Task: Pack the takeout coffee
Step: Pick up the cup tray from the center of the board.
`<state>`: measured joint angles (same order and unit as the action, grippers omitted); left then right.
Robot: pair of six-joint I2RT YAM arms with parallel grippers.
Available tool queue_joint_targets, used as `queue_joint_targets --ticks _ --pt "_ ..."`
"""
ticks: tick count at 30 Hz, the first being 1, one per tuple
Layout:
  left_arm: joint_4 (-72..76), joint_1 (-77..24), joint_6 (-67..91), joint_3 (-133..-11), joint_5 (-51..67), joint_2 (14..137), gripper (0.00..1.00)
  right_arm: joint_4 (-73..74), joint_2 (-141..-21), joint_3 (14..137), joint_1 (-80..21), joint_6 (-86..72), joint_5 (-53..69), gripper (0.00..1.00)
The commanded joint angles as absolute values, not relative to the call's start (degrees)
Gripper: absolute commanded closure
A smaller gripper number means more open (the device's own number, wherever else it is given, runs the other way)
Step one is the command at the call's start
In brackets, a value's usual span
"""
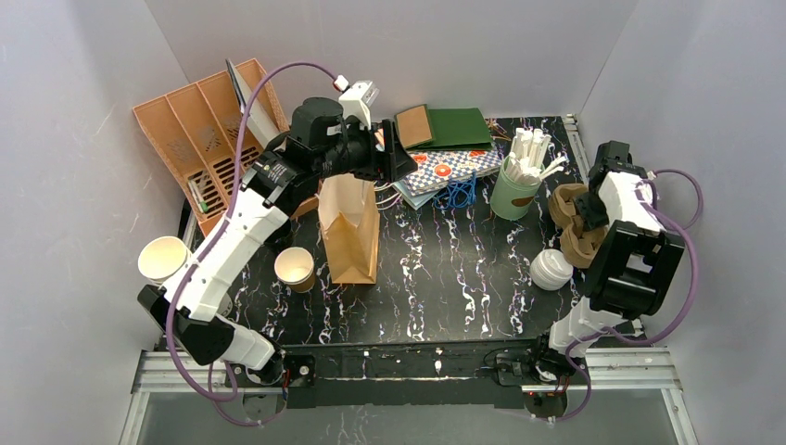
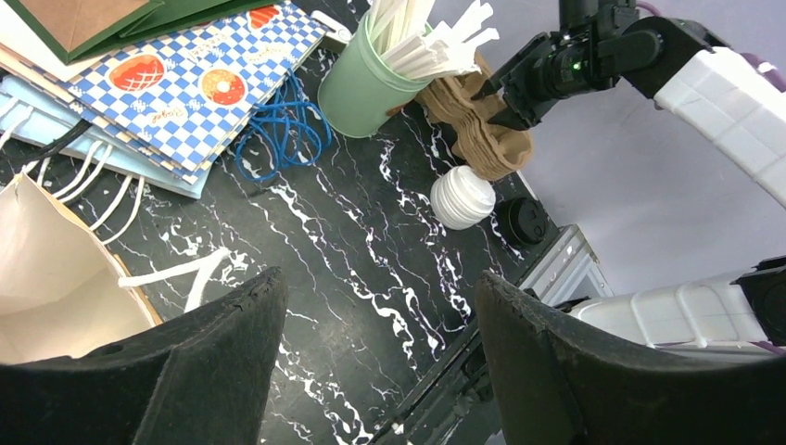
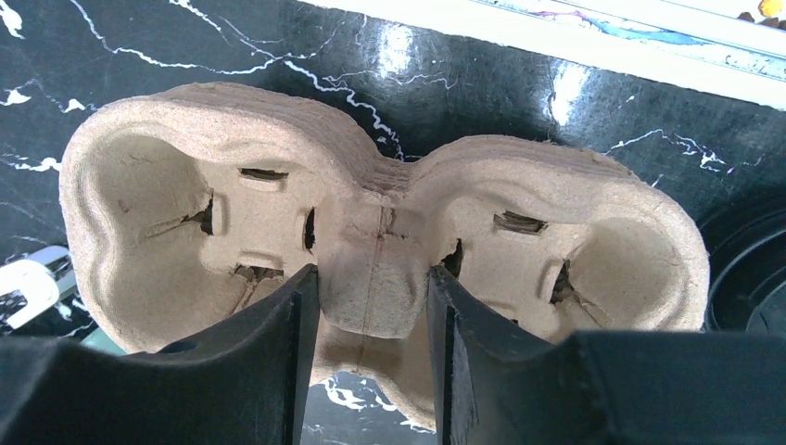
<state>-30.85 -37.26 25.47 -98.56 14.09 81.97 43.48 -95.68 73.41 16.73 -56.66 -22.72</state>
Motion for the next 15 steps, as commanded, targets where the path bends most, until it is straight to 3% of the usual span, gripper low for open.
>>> queue_joint_targets --ticks 1,9,15 --pt "-30.32 -37.44 24.52 -97.6 13.99 80.38 0.28 44.47 -89.15 76.13 17.31 -55.95 -23.03 0.57" --pt "-30.32 -37.5 24.39 -96.01 13.89 79.73 0.28 44.56 -84.19 77.22 17.31 -52.31 -23.09 0.47" --pt "-30.07 -37.64 24.26 -94.91 14.05 79.46 0.28 45.36 -82.67 78.43 17.31 -49.46 -19.81 0.53"
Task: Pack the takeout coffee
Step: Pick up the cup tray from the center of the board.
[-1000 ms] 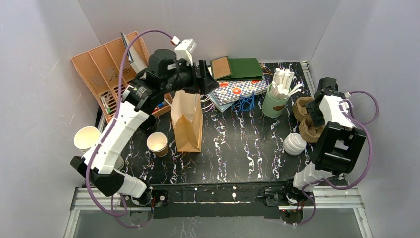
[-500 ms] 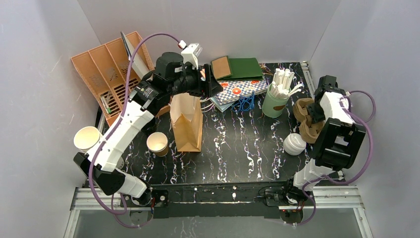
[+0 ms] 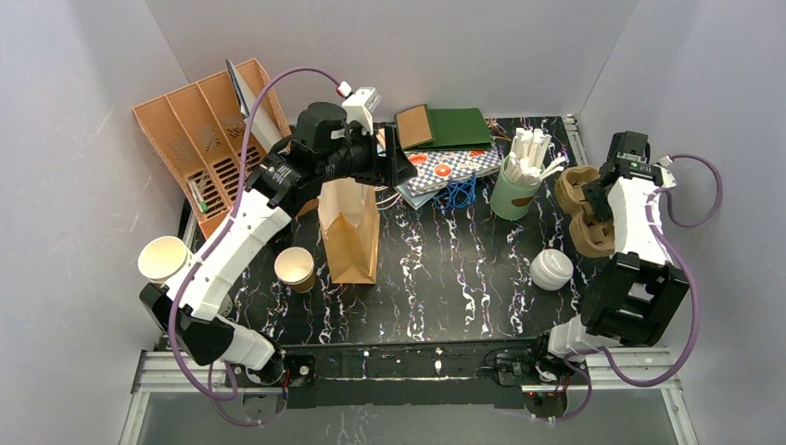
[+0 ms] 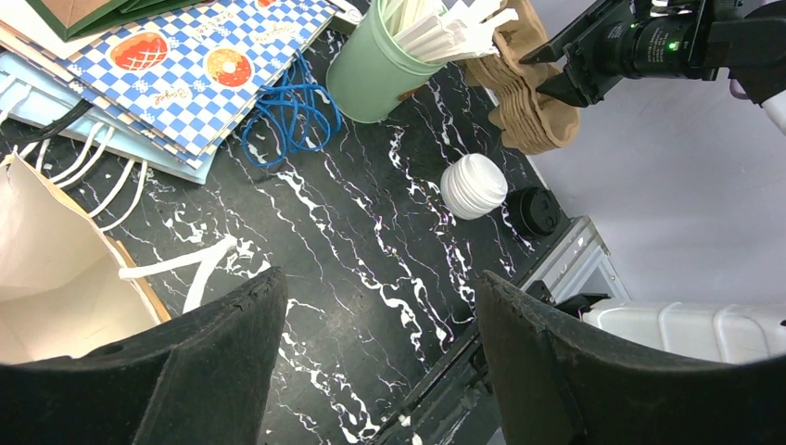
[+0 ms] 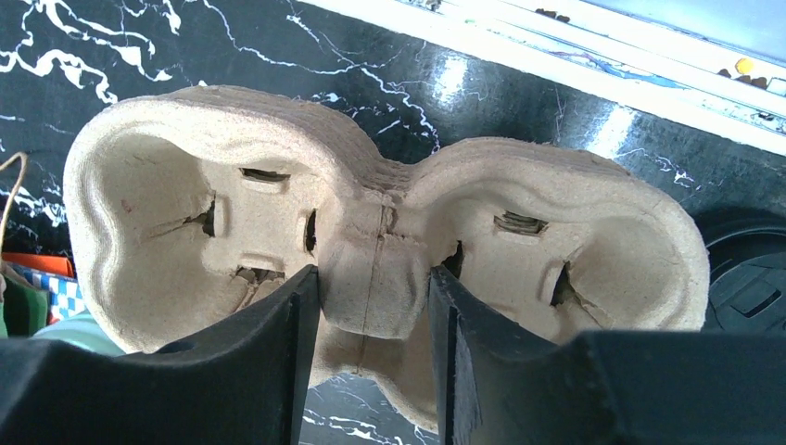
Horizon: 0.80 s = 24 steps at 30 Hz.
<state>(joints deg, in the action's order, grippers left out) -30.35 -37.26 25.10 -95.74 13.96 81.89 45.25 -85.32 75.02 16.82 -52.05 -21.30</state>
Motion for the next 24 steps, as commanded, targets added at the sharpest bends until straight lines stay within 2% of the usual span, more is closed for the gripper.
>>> queue_joint_targets --ticks 1,12,19,21,22,24 --pt "-30.05 -37.77 24.26 -94.66 14.01 79.44 0.28 45.78 -82.1 78.29 17.31 -49.04 -19.09 0.54" --pt "-29.37 -38.58 24.43 -92.17 14.98 79.45 0.29 52.5 -68.49 71.52 17.31 -46.16 -14.35 0.54" --pt "-29.23 -38.88 24.51 -90.95 14.72 78.89 0.3 55.58 -61.18 65.93 16.69 -43.46 -1.73 0.55" --pt "-28.98 -39.08 24.79 -90.18 14.77 78.59 0.3 54.58 -59.7 64.02 15.73 -41.52 3.32 0.58" --pt "-28.49 -39.15 24.9 -89.46 14.89 78.39 0.3 53.79 -59.26 63.26 14.59 -40.25 5.83 0.64" --pt "-27.39 -39.18 25.12 -87.83 15.94 78.27 0.3 52.0 -58.94 61.95 12.14 -38.48 8.77 0.68"
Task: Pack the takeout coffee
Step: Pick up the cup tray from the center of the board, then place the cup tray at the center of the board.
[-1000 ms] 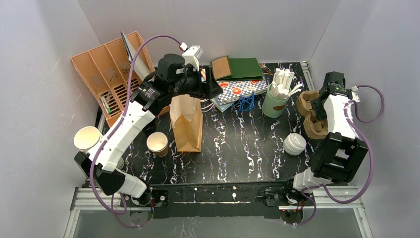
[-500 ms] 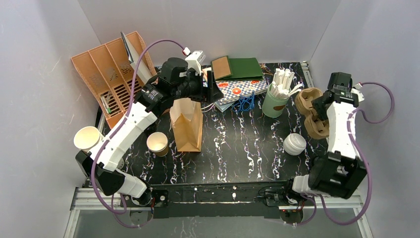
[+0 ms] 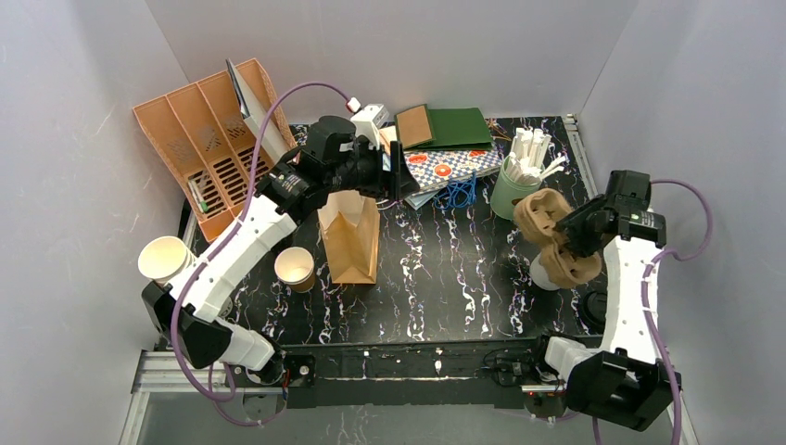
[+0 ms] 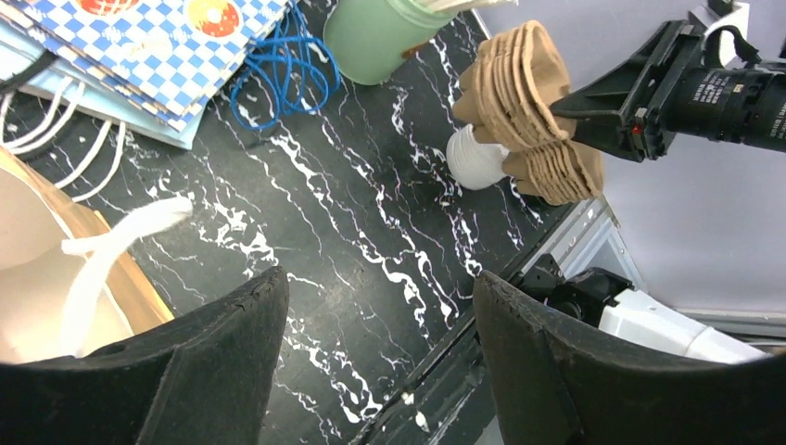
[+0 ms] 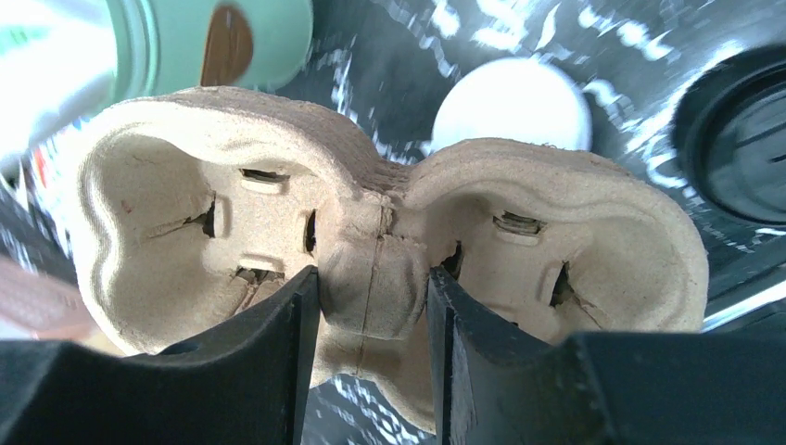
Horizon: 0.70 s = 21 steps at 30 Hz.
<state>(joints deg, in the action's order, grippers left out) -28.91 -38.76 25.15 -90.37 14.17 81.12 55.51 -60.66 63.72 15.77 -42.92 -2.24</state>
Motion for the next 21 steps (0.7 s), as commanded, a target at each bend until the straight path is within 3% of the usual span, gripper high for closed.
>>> queue_joint_targets --ticks 1,12,21 --pt "-26.98 -39.13 25.32 -86.89 16.5 78.37 0.3 51.5 -59.16 61.68 10.5 -37.82 9.05 0.68" --pt "-21.2 -44.9 26.78 -90.18 17.19 85.3 0.35 49.48 -68.55 69.29 -16.44 -38.36 -8.54 0.67" --pt "-17.6 -51.7 28.29 -92.99 12.54 92.29 0.41 37.01 -73.2 65.31 -20.3 -25.64 -9.52 0.57"
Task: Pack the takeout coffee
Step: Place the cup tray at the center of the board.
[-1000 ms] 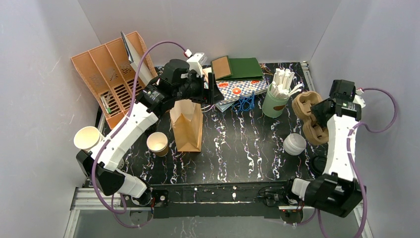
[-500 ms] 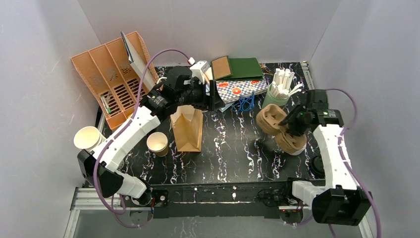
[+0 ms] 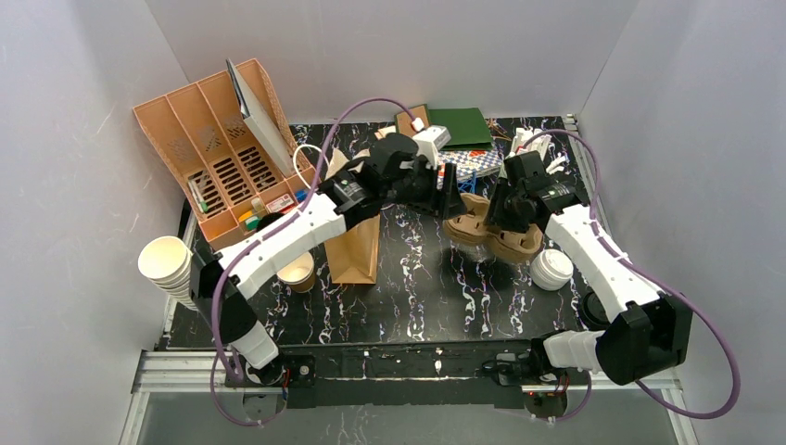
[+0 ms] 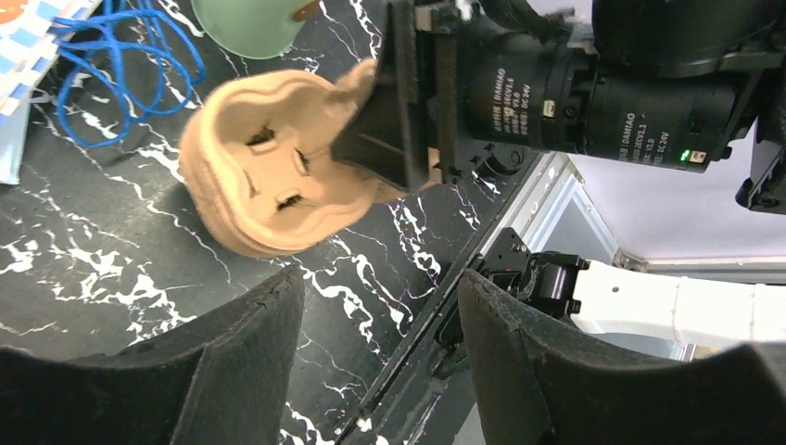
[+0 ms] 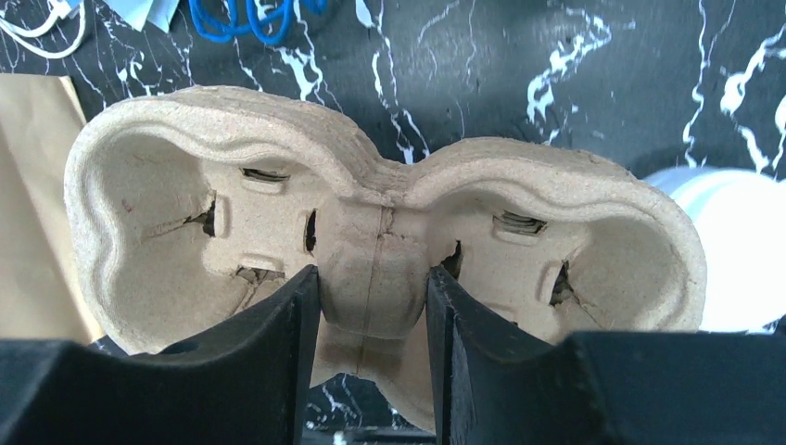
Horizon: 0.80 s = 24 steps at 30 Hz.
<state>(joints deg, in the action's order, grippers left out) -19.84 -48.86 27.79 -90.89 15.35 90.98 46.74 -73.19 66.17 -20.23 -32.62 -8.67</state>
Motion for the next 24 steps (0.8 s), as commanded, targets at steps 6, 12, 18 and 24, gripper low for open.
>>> queue_joint_targets --ticks 6,12,18,24 --pt "-12.02 -52.08 31.86 -82.96 6.47 91.33 0.48 29.32 -70.41 58.13 -20.3 -21.14 -6.91 0.38" --pt "-7.86 -52.08 34.04 -73.63 3.79 90.07 0.65 32.03 -69.72 57.1 -20.35 -19.22 -6.04 0.27" --pt "-6.5 -52.06 34.19 -70.46 1.2 88.73 0.74 26.02 -65.36 54.34 -21.24 -13.27 4.1 0.41" --pt "-5.88 -51.46 35.1 -70.03 -1.14 91.95 0.82 18.09 -68.27 55.37 -24.55 -6.72 11.61 0.5"
